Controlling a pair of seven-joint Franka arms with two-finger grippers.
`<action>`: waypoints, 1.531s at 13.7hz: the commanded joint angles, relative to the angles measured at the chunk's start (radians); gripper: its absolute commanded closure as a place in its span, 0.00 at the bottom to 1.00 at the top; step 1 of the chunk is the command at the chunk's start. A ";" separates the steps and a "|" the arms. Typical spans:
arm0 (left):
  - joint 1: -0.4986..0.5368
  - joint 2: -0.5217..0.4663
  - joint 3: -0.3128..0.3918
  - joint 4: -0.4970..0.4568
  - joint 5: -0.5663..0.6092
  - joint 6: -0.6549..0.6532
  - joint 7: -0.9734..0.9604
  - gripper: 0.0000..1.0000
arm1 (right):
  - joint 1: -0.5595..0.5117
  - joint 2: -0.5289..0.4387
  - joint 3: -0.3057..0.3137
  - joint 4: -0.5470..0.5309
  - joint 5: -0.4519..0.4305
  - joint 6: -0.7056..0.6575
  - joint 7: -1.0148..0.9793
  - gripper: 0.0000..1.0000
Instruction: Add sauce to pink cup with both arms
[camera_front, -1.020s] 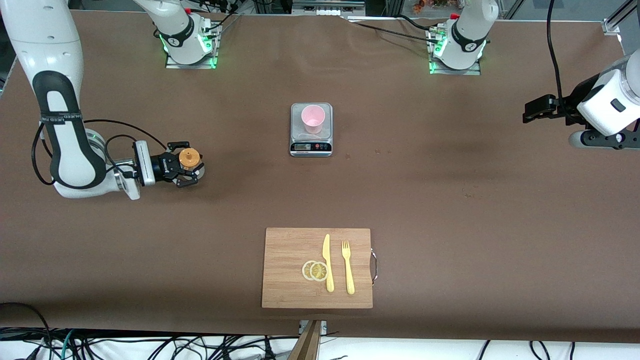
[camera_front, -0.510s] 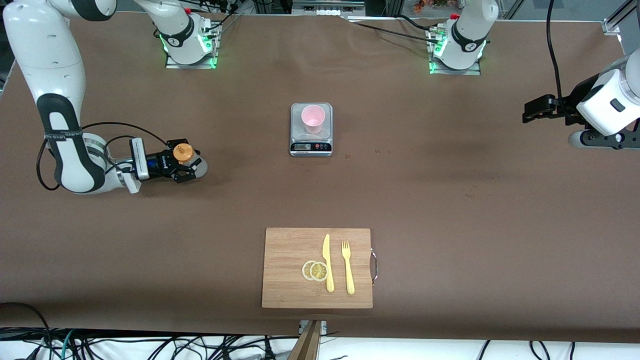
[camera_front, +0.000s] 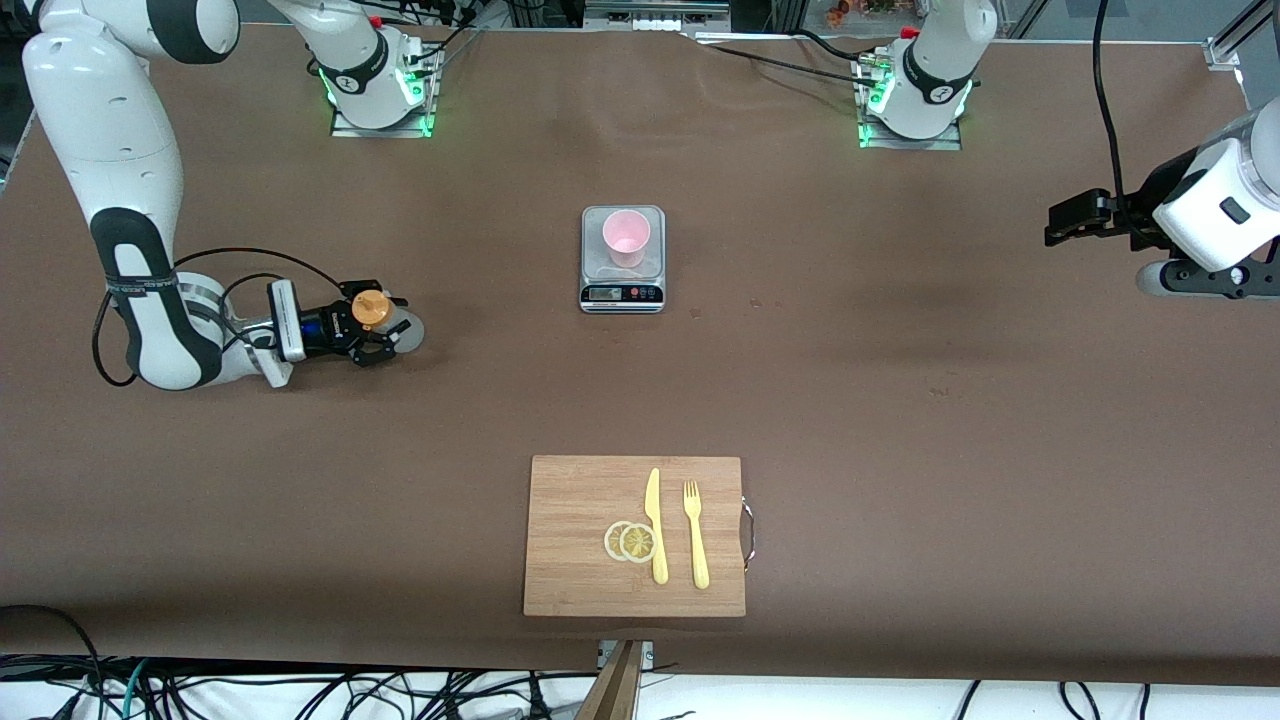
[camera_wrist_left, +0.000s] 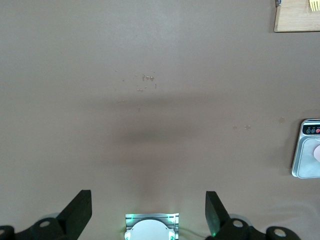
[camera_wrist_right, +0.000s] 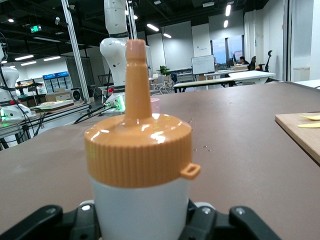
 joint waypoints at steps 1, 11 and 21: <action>0.000 0.017 -0.001 0.031 -0.010 -0.006 0.016 0.00 | 0.000 -0.020 -0.026 0.059 -0.085 -0.026 0.057 0.00; 0.000 0.017 -0.001 0.031 -0.010 -0.006 0.016 0.00 | 0.064 -0.311 -0.083 0.119 -0.576 0.136 0.639 0.00; -0.002 0.017 -0.001 0.031 -0.010 -0.006 0.015 0.00 | 0.070 -0.684 0.167 0.102 -1.161 0.310 1.972 0.00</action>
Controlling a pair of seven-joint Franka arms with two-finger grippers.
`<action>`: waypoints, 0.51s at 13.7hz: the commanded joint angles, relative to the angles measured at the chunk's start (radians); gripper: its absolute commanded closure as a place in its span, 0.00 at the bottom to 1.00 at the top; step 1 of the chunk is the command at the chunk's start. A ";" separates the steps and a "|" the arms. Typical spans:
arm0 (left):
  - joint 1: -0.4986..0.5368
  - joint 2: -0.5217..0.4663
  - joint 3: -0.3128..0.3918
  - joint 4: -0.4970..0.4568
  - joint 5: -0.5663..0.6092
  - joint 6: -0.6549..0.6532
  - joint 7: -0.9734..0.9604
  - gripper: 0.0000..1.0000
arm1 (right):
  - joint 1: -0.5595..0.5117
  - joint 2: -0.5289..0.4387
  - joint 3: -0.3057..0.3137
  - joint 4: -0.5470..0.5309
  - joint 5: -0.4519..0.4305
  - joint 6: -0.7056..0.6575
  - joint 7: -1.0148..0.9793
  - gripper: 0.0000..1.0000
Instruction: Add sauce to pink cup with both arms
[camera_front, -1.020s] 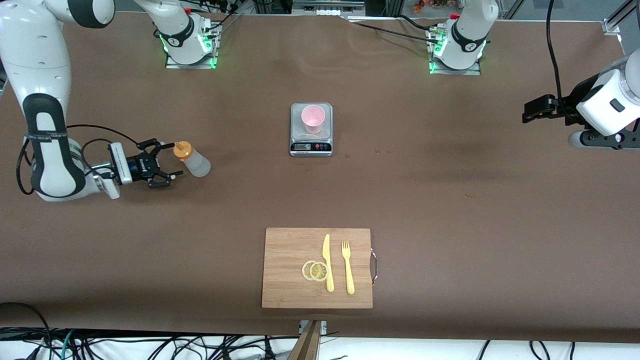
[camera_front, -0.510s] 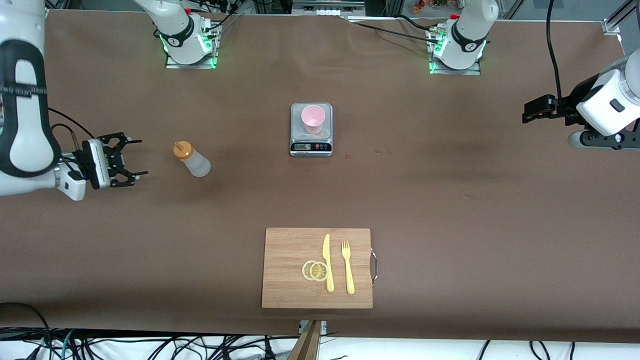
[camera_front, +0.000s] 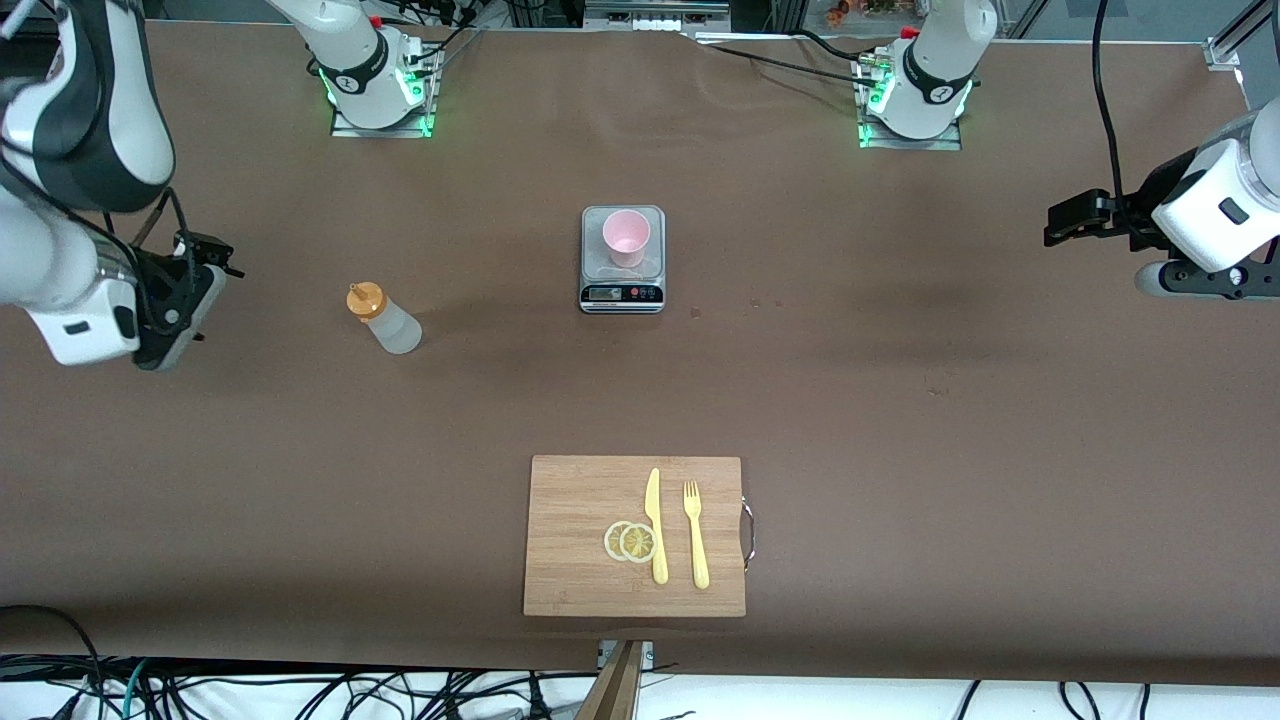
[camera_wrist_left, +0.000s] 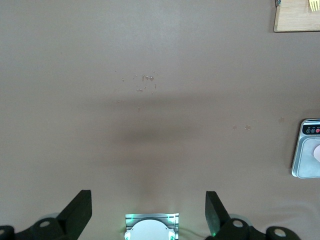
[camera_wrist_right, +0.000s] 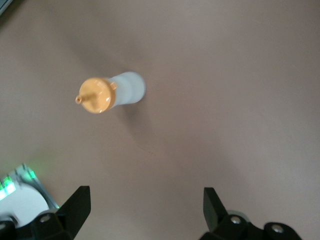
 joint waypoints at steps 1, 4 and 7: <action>-0.002 0.015 0.000 0.030 -0.010 -0.006 0.013 0.00 | -0.018 -0.083 0.011 -0.042 -0.021 0.006 0.440 0.00; -0.002 0.015 0.000 0.030 -0.010 -0.006 0.015 0.00 | -0.007 -0.126 0.009 -0.017 -0.021 -0.082 0.815 0.00; -0.002 0.015 0.000 0.032 -0.010 -0.006 0.013 0.00 | -0.003 -0.143 -0.023 0.055 -0.016 -0.107 0.972 0.00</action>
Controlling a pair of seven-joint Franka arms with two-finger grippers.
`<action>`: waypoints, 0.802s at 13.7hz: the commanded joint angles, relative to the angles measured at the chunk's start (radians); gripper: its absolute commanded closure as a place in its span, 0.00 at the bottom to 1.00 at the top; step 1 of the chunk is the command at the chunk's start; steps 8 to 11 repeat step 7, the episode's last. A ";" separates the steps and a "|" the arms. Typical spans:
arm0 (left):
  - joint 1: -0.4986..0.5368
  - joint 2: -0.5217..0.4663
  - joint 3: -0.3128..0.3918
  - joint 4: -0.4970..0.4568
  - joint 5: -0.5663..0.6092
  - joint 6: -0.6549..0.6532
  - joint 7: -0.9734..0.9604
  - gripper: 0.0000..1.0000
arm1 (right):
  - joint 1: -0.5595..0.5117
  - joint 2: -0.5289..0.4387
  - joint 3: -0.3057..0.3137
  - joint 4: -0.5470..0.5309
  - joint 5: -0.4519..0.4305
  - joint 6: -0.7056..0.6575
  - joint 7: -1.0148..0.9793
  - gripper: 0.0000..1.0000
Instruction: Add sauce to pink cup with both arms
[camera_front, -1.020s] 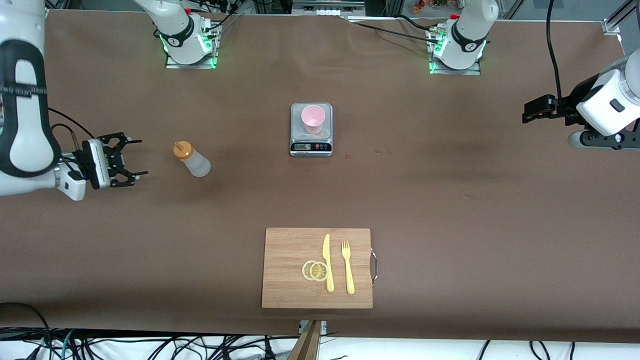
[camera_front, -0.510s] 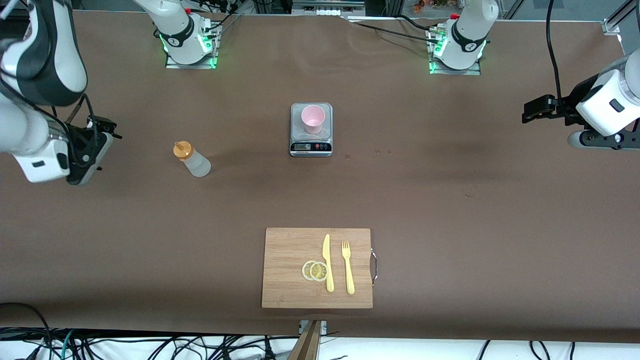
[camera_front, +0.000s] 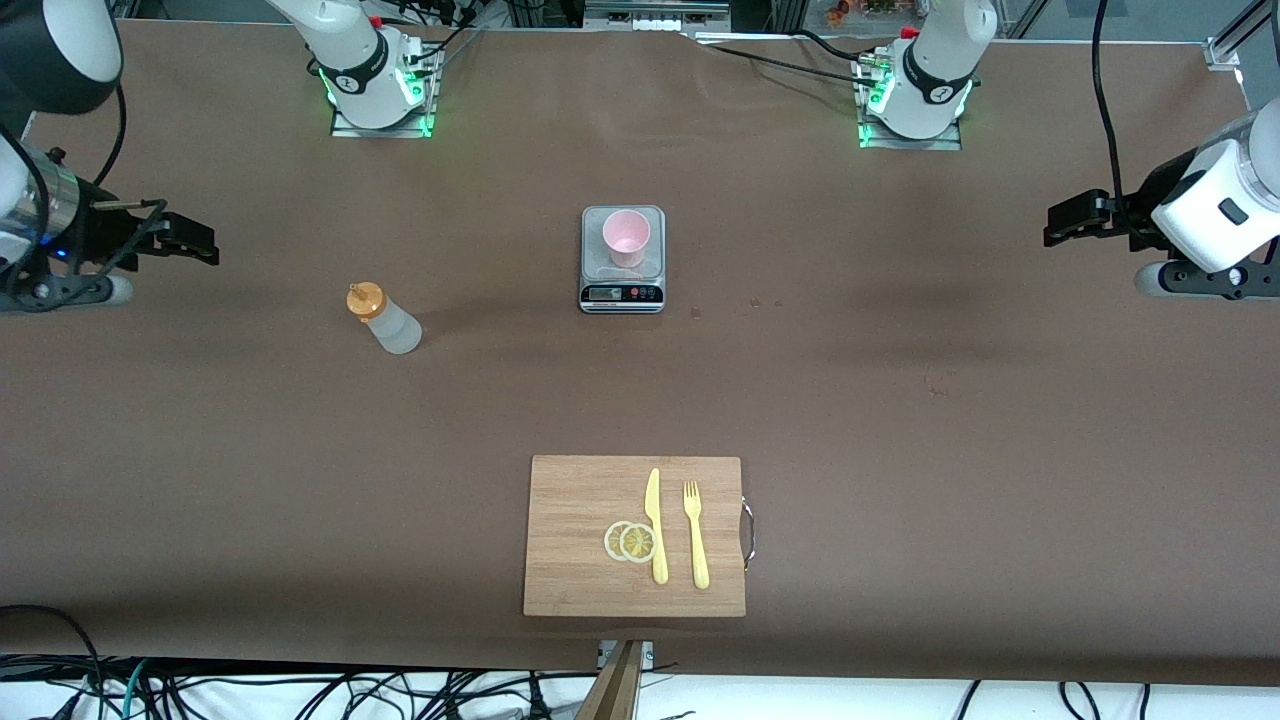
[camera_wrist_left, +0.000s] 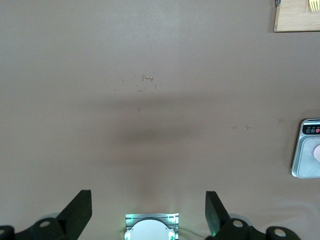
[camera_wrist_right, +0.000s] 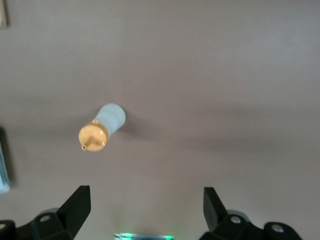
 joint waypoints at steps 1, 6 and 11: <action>-0.002 0.015 0.000 0.031 -0.010 -0.006 0.013 0.00 | 0.001 -0.013 -0.032 0.064 -0.003 -0.028 0.084 0.00; -0.002 0.015 0.000 0.031 -0.010 -0.006 0.015 0.00 | 0.001 -0.008 -0.043 0.074 -0.002 -0.037 0.091 0.00; -0.002 0.015 0.000 0.031 -0.010 -0.006 0.012 0.00 | 0.003 -0.008 -0.043 0.074 -0.002 -0.037 0.089 0.00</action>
